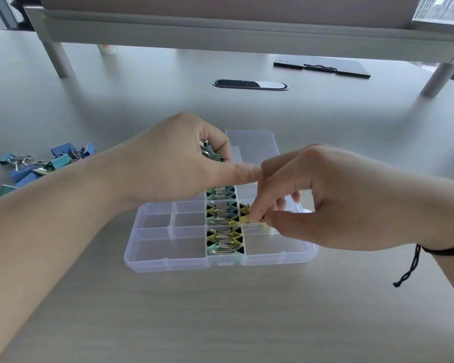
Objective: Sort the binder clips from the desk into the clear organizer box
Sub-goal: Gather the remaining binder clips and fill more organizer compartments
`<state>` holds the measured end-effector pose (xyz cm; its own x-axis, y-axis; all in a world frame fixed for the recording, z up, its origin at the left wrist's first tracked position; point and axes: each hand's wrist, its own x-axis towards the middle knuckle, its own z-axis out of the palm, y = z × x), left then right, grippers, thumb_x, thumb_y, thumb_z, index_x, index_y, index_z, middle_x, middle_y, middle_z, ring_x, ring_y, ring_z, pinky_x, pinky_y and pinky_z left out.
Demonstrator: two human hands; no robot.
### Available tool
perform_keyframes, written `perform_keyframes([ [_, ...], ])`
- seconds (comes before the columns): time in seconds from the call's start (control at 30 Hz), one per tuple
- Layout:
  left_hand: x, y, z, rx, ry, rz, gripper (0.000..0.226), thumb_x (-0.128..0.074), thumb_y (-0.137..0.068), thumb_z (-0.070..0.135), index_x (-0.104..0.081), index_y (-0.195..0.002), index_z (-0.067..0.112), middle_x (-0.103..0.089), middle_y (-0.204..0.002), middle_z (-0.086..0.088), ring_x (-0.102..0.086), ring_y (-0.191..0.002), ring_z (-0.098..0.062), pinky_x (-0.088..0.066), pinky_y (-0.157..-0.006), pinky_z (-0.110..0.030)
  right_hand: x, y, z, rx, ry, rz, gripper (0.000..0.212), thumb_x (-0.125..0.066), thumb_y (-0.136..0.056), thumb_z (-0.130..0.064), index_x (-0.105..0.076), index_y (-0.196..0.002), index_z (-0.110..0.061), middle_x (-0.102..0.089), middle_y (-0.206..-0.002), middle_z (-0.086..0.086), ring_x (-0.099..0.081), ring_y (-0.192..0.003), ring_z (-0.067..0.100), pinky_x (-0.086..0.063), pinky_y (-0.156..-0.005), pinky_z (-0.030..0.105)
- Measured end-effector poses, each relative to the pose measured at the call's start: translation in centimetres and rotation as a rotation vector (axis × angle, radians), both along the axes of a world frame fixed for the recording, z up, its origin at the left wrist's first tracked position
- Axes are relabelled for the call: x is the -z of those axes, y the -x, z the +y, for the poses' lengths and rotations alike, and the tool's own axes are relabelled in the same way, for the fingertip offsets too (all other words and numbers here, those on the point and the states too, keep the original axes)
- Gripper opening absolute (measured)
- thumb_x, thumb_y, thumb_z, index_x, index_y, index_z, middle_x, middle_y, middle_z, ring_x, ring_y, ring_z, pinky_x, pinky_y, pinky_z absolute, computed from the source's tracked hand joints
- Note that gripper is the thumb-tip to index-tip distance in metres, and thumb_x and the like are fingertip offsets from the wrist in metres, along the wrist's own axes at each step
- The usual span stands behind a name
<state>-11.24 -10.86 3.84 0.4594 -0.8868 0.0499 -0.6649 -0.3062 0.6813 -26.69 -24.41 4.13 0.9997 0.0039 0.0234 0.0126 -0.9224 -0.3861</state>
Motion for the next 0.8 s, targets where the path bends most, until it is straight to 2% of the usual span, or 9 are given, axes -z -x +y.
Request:
perform_keyframes([
  [0.1,-0.2,0.0,0.0,-0.016,0.044,0.200,0.055,-0.069,-0.066,0.063,-0.055,-0.057,0.010,-0.046,-0.054,-0.006,-0.033,-0.043,-0.019,-0.028,-0.040,-0.021,-0.2,-0.3,-0.3,0.069,-0.146,-0.137,0.018,-0.063,-0.080,-0.024,-0.075,-0.084,-0.037,-0.067,-0.074,-0.015,-0.062,-0.071,0.005,-0.049,-0.062,0.021],
  [0.2,-0.6,-0.1,0.1,-0.038,0.052,0.375,0.058,-0.060,-0.071,0.067,-0.056,-0.060,0.010,-0.048,-0.059,-0.006,-0.033,-0.042,-0.016,-0.025,-0.039,-0.018,0.0,-0.8,-0.2,0.125,-0.276,-0.288,0.013,-0.070,-0.082,-0.020,-0.075,-0.089,-0.030,-0.068,-0.070,-0.009,-0.063,-0.062,0.010,-0.054,-0.065,0.030],
  [0.33,-1.0,-0.2,0.1,-0.085,0.107,0.491,0.061,-0.049,-0.077,0.073,-0.055,-0.065,0.014,-0.046,-0.051,-0.003,-0.036,-0.042,-0.015,-0.023,-0.038,-0.014,-0.1,-2.4,1.9,0.184,-0.481,-0.387,0.020,-0.081,-0.071,-0.032,-0.072,-0.087,-0.024,-0.070,-0.071,0.003,-0.065,-0.063,0.028,-0.055,-0.063,0.046],
  [0.4,-1.0,-0.2,0.1,-0.105,0.143,0.530,0.060,-0.046,-0.085,0.069,-0.055,-0.073,0.011,-0.037,-0.043,-0.001,-0.033,-0.036,-0.014,-0.020,-0.041,-0.016,-0.5,-3.5,3.1,0.231,-0.497,-0.419,0.029,-0.085,-0.063,-0.039,-0.070,-0.080,-0.021,-0.070,-0.070,0.002,-0.065,-0.062,0.028,-0.054,-0.060,0.040],
  [0.47,-1.1,-0.5,0.2,-0.141,0.182,0.554,0.059,-0.045,-0.090,0.065,-0.053,-0.076,0.008,-0.031,-0.039,-0.001,-0.028,-0.032,-0.014,-0.019,-0.042,-0.018,-1.0,-4.4,4.1,0.286,-0.461,-0.408,0.031,-0.087,-0.060,-0.041,-0.069,-0.073,-0.020,-0.070,-0.066,-0.001,-0.062,-0.055,0.018,-0.053,-0.056,0.034],
  [0.53,-1.3,-1.0,0.5,-0.185,0.201,0.524,0.060,-0.045,-0.091,0.064,-0.055,-0.074,0.008,-0.034,-0.044,-0.005,-0.027,-0.032,-0.016,-0.021,-0.041,-0.018,-1.4,-5.1,4.7,0.326,-0.455,-0.387,0.028,-0.089,-0.062,-0.036,-0.069,-0.070,-0.019,-0.066,-0.059,-0.006,-0.057,-0.049,0.007,-0.050,-0.052,0.027],
  [0.6,-1.4,-1.5,0.9,-0.207,0.212,0.493,0.059,-0.045,-0.092,0.063,-0.057,-0.074,0.008,-0.037,-0.047,-0.006,-0.027,-0.033,-0.016,-0.021,-0.040,-0.017,-1.4,-5.7,5.3,0.349,-0.465,-0.361,0.024,-0.088,-0.065,-0.031,-0.068,-0.070,-0.020,-0.066,-0.055,-0.010,-0.061,-0.049,0.005,-0.048,-0.049,0.021],
  [0.7,-1.2,-2.2,1.7,-0.209,0.218,0.469,0.056,-0.046,-0.094,0.060,-0.055,-0.068,0.011,-0.039,-0.048,-0.005,-0.028,-0.035,-0.016,-0.021,-0.040,-0.016,-0.9,-6.8,6.2,0.363,-0.458,-0.353,0.013,-0.082,-0.073,-0.026,-0.070,-0.072,-0.020,-0.072,-0.061,-0.006,-0.069,-0.057,0.010,-0.053,-0.053,0.025],
  [0.8,-0.7,-2.9,2.2,-0.176,0.243,0.478,0.053,-0.050,-0.095,0.052,-0.058,-0.078,0.003,-0.041,-0.058,-0.011,-0.030,-0.036,-0.014,-0.020,-0.039,-0.015,-0.2,-7.4,6.7,0.370,-0.434,-0.374,0.007,-0.076,-0.079,-0.023,-0.073,-0.074,-0.020,-0.074,-0.066,-0.005,-0.070,-0.062,0.010,-0.057,-0.057,0.029],
])
